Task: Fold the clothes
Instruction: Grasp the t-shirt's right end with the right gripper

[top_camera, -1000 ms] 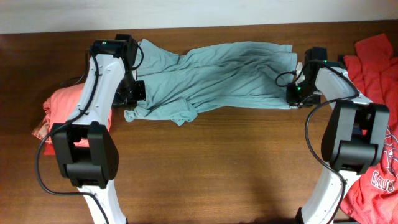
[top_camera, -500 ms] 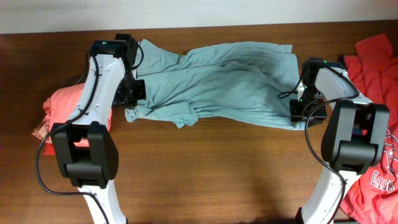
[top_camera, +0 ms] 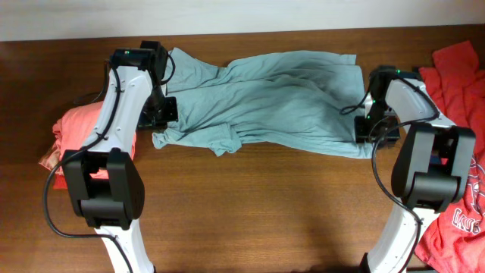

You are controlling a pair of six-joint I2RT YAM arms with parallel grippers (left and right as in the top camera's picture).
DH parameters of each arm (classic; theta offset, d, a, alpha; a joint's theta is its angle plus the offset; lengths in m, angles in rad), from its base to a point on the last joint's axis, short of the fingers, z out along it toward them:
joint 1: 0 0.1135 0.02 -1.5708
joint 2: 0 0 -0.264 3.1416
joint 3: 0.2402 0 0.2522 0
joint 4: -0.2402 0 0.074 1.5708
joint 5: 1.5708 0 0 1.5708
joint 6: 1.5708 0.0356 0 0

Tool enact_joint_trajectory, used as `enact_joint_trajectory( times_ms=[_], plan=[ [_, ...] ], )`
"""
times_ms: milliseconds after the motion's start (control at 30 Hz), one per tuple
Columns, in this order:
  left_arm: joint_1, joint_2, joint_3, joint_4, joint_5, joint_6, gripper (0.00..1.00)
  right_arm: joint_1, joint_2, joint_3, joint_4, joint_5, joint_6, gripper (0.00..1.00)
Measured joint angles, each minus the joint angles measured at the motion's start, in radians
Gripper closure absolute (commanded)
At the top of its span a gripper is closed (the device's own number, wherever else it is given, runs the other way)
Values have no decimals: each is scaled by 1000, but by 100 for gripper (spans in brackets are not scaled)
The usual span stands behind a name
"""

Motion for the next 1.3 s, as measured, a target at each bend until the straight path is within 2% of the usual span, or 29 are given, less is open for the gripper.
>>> enact_joint_trajectory(
  times_ms=[300, 467, 567, 1300],
  plan=[
    [0, 0, 0, 5, 0, 0, 100, 0, 0, 15, 9, -50, -9, 51],
    [0, 0, 0, 5, 0, 0, 100, 0, 0, 15, 2, -56, -14, 65],
    [0, 0, 0, 5, 0, 0, 100, 0, 0, 15, 2, -59, -14, 66],
    [0, 0, 0, 4, 0, 0, 100, 0, 0, 4, 22, -59, -16, 65]
  ],
)
